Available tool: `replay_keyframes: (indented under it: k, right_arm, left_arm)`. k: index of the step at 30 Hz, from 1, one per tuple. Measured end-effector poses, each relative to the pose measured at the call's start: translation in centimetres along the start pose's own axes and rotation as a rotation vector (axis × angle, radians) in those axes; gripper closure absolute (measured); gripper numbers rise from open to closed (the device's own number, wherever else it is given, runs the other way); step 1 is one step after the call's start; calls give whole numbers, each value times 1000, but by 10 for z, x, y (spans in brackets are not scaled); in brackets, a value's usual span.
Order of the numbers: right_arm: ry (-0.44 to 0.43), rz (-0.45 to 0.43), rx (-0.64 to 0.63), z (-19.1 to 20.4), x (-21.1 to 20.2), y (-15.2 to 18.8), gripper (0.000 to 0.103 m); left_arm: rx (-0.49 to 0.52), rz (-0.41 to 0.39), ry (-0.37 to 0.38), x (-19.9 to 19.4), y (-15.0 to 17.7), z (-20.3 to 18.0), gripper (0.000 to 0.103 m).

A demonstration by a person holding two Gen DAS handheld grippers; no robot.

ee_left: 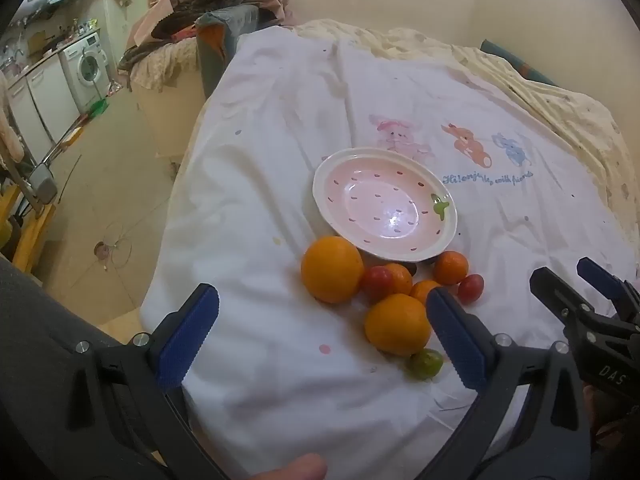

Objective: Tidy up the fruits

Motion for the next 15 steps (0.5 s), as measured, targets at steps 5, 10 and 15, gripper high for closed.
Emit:
replay_keyframes:
  k: [5, 10, 15]
  right_arm:
    - [-2, -2, 0, 0, -1, 0, 0]
    - [2, -2, -1, 0, -1, 0, 0]
    - [2, -3, 0, -1, 0, 0, 0]
  left_arm:
    - [0, 3, 3, 1, 0, 0, 1]
    - [1, 3, 1, 1, 0, 0, 1]
    - [1, 2, 2, 1, 0, 0, 1]
Point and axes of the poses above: each gripper's, at about its wrist camera, not at the fingertips, and x roughly the way its jaws point, z to its left, y to its underside, the point moved 5 cm from there along x, roughly the way its jaws point, and after that the axes turned 4 degrees about -y, right-handed, at the moved point
